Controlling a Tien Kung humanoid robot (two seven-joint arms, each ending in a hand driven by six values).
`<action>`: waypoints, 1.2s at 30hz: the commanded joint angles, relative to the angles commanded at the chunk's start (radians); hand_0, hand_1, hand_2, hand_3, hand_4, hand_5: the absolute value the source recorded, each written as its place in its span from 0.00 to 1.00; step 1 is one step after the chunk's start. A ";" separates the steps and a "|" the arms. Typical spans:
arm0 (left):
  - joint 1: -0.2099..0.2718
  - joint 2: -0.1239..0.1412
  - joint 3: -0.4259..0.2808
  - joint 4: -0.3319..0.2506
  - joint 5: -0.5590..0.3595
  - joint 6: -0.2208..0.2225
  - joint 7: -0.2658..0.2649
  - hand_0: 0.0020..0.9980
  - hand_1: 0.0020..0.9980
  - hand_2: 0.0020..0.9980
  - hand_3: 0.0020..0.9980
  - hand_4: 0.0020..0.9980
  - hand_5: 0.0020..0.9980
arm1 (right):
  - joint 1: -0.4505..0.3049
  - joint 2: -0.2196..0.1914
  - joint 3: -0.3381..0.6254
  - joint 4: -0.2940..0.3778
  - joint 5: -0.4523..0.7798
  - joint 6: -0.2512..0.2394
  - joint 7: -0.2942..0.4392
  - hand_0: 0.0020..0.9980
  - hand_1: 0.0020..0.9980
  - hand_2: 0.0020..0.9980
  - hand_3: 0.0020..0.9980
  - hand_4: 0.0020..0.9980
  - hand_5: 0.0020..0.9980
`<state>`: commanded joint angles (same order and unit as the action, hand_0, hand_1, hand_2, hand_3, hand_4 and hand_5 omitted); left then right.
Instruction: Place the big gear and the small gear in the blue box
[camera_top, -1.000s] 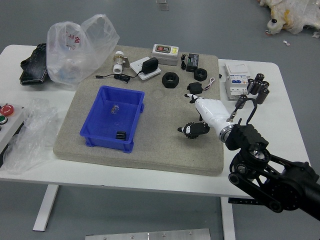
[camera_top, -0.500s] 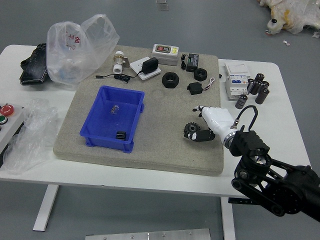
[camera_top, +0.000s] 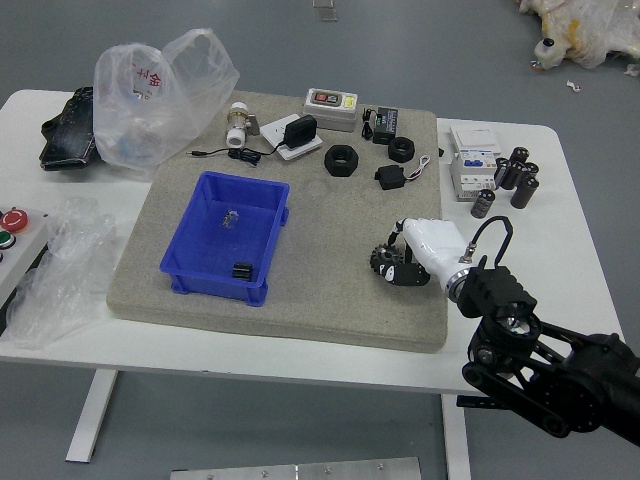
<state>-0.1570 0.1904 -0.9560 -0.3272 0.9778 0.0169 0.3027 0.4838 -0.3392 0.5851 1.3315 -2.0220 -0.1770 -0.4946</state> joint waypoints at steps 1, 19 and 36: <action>0.000 0.000 0.000 0.000 0.000 0.001 0.000 0.61 0.49 0.52 0.66 0.68 0.21 | 0.001 -0.001 0.002 0.003 0.000 -0.001 0.001 0.20 0.29 0.36 0.43 0.01 0.00; 0.001 0.000 -0.005 -0.001 0.005 0.002 0.001 0.61 0.49 0.51 0.66 0.68 0.22 | 0.006 -0.018 0.052 0.050 0.005 0.034 0.034 0.23 0.33 0.82 0.91 0.91 0.35; 0.002 0.001 -0.009 -0.002 0.008 0.005 0.003 0.61 0.49 0.52 0.66 0.69 0.24 | 0.006 -0.010 -0.020 0.002 0.011 0.089 -0.016 0.24 0.32 0.73 0.86 0.86 0.27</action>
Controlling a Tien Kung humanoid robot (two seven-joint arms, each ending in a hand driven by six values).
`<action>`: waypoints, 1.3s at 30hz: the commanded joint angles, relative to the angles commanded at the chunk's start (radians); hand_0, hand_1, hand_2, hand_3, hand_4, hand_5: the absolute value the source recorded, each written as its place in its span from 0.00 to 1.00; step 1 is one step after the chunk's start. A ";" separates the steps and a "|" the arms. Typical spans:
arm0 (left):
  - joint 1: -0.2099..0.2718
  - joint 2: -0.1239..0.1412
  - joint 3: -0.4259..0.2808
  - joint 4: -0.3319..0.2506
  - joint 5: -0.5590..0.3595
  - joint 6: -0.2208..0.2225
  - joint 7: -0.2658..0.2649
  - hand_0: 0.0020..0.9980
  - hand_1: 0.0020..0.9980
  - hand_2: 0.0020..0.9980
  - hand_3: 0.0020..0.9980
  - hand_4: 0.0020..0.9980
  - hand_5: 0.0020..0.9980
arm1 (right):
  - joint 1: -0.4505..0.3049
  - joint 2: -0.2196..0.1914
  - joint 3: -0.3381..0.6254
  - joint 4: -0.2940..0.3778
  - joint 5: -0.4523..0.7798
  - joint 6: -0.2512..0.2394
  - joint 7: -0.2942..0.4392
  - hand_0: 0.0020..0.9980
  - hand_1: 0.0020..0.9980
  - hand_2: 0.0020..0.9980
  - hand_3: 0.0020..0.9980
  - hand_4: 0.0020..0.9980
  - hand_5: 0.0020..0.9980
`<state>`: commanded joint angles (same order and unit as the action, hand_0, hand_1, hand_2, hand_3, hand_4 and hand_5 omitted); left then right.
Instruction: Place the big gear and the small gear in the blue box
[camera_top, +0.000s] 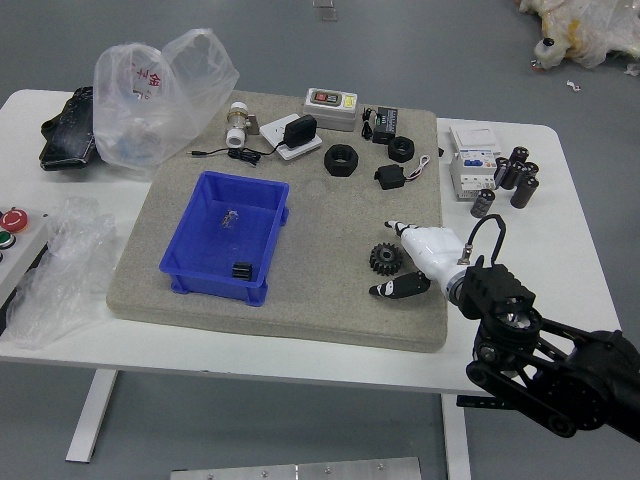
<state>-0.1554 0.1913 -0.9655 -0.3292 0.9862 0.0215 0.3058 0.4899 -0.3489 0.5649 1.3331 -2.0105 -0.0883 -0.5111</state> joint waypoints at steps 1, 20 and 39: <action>0.000 0.000 0.000 0.000 0.000 0.000 0.000 0.61 0.49 0.52 0.66 0.69 0.24 | 0.000 0.001 -0.004 -0.003 0.002 -0.016 0.003 0.24 0.32 0.73 0.86 0.86 0.27; -0.008 0.002 0.004 0.001 -0.001 0.003 -0.005 0.61 0.49 0.51 0.66 0.69 0.24 | 0.017 0.000 -0.028 -0.022 -0.013 -0.147 0.040 0.16 0.22 0.36 0.39 0.12 0.00; -0.008 0.005 -0.022 -0.004 0.026 0.002 0.012 0.61 0.49 0.51 0.66 0.69 0.24 | 0.314 0.152 -0.190 0.004 0.004 -0.108 0.090 0.20 0.25 0.36 0.38 0.11 0.00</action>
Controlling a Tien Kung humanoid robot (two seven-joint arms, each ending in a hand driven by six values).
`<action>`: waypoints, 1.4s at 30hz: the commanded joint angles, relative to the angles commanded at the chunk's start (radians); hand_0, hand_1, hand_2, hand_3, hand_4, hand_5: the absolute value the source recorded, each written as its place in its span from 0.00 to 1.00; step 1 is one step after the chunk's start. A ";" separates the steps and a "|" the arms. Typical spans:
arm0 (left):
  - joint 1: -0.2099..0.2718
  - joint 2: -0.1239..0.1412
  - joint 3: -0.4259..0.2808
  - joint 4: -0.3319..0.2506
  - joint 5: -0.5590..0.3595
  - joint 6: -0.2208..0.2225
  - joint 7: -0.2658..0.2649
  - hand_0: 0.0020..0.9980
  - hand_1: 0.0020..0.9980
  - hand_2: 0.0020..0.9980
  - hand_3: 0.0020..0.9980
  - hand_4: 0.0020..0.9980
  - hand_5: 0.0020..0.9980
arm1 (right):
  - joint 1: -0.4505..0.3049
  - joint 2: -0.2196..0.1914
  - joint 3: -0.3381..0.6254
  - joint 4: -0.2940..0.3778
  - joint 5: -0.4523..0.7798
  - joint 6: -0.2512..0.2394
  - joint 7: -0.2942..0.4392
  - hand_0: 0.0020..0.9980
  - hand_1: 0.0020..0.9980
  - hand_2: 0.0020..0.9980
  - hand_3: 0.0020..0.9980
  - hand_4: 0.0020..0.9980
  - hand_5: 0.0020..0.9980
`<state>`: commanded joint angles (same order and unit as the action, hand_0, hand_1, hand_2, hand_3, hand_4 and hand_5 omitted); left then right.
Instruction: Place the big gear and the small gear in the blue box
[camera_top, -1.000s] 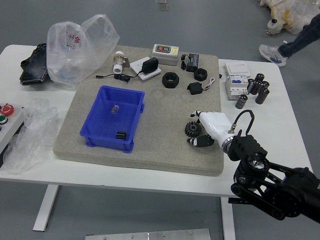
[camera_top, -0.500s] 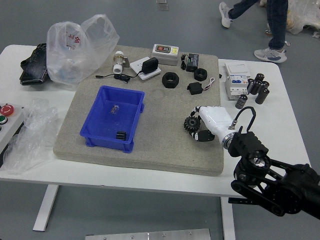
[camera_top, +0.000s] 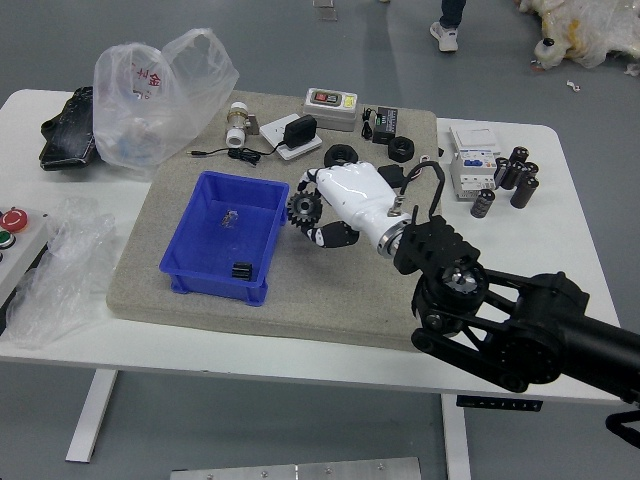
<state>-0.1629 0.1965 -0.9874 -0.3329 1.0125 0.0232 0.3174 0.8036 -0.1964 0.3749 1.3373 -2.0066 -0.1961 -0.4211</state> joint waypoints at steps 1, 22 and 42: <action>0.000 0.000 0.000 0.000 0.000 0.000 0.001 0.61 0.49 0.51 0.66 0.69 0.24 | 0.013 0.014 -0.014 -0.008 0.000 -0.003 0.006 0.20 0.25 0.36 0.38 0.11 0.00; 0.000 0.000 -0.016 -0.004 0.012 0.002 0.014 0.61 0.49 0.51 0.66 0.69 0.24 | 0.100 0.132 -0.157 -0.105 0.096 -0.023 0.049 0.77 0.87 0.96 0.94 0.69 0.24; -0.025 0.020 -0.009 -0.001 0.014 -0.003 0.008 0.61 0.48 0.51 0.66 0.69 0.22 | -0.047 -0.052 0.149 -0.003 0.247 -0.088 0.142 0.85 0.98 1.00 1.00 1.00 0.55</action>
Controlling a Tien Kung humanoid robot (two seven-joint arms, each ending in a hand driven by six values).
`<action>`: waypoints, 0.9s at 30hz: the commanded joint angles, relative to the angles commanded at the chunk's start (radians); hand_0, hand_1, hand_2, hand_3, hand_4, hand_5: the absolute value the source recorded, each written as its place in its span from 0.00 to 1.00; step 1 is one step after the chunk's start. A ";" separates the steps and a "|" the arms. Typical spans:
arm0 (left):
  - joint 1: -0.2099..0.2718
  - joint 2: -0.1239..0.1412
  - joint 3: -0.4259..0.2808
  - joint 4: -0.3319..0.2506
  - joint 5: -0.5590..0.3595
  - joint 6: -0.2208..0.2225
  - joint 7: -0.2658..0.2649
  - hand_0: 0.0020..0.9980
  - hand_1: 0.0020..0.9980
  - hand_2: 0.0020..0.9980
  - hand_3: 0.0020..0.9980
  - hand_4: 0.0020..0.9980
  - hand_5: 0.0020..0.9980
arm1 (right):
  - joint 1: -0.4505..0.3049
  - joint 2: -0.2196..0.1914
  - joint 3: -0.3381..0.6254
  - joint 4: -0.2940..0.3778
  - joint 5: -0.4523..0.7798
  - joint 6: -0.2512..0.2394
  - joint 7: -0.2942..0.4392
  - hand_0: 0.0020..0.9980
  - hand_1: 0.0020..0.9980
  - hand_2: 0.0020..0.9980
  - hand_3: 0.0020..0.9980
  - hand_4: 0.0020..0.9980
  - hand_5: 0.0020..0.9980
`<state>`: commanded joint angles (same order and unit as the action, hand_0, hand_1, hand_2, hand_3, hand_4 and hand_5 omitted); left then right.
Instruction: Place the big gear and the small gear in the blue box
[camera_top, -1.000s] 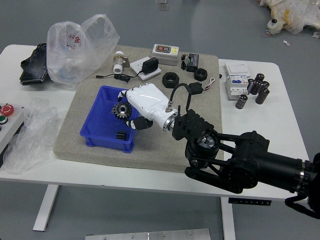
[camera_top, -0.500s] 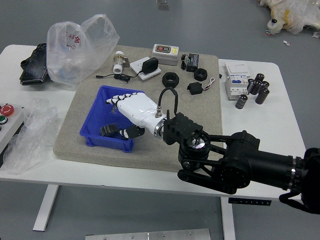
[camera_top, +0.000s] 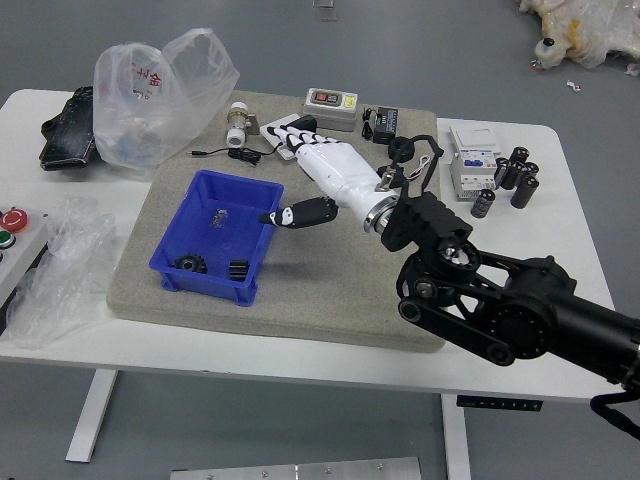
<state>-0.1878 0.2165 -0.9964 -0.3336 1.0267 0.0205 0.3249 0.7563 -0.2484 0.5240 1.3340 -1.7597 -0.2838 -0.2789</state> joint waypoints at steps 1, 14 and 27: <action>0.001 0.001 0.001 0.000 0.000 -0.001 -0.001 0.61 0.48 0.51 0.66 0.69 0.22 | -0.024 -0.021 0.027 0.014 0.028 -0.007 0.020 0.85 0.98 1.00 1.00 1.00 0.55; 0.016 -0.005 0.022 0.006 -0.030 0.004 -0.015 0.61 0.48 0.51 0.66 0.69 0.22 | -0.375 -0.127 0.369 0.096 0.164 -0.002 0.244 0.87 0.90 0.94 0.99 0.96 0.66; 0.002 -0.008 0.039 0.010 -0.020 -0.010 -0.022 0.61 0.42 0.50 0.65 0.68 0.22 | -0.540 -0.117 0.664 0.048 0.398 0.008 0.385 0.80 0.82 0.87 0.89 0.96 0.65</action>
<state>-0.1858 0.2088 -0.9579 -0.3236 1.0069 0.0109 0.3028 0.2159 -0.3658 1.1880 1.3823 -1.3614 -0.2761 0.1064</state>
